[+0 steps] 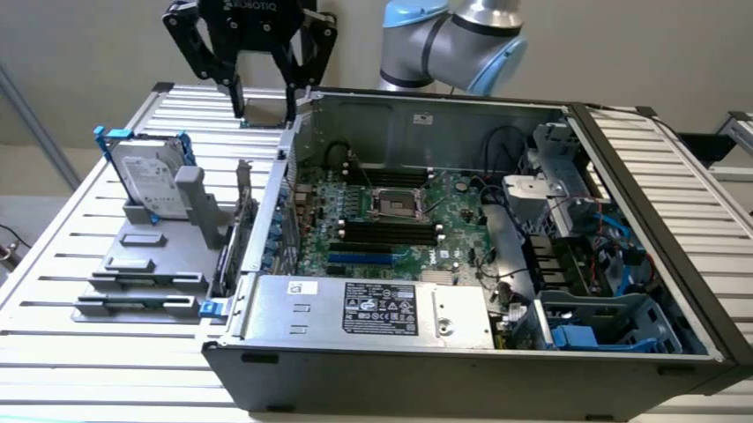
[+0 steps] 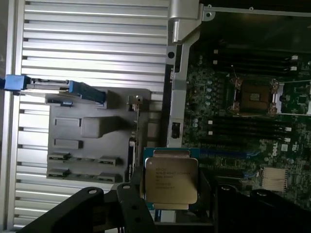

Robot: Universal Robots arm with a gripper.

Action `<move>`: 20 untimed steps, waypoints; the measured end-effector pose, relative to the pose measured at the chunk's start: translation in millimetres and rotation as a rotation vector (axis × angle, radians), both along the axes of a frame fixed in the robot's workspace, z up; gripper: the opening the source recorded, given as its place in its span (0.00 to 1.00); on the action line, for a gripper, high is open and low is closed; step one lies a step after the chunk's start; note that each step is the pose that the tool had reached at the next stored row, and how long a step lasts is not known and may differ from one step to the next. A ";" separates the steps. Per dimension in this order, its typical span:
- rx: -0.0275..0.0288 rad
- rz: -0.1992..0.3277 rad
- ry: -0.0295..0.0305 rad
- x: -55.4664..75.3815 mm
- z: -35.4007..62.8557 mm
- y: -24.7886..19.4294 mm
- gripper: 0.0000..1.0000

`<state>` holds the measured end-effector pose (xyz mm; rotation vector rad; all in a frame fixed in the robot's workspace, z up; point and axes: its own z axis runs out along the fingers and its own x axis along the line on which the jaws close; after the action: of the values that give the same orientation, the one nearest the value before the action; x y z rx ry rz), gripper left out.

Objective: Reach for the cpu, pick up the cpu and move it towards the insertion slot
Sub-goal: 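Pick up the cpu and move it towards the insertion slot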

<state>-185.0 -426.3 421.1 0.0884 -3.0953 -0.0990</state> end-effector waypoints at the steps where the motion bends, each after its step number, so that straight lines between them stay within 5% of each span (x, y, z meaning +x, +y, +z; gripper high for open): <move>1: 0.0000 0.000 0.0000 4.7 0.0 0.1 0.55; 11: 0.0001 0.000 -0.0001 50.1 -0.4 5.5 0.55; 15: 0.0001 0.000 0.0000 67.1 -2.6 13.3 0.55; 20: 0.0000 0.000 0.0000 84.3 -8.6 28.5 0.55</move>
<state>-100.7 -397.8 412.5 0.0884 -3.0953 -0.0991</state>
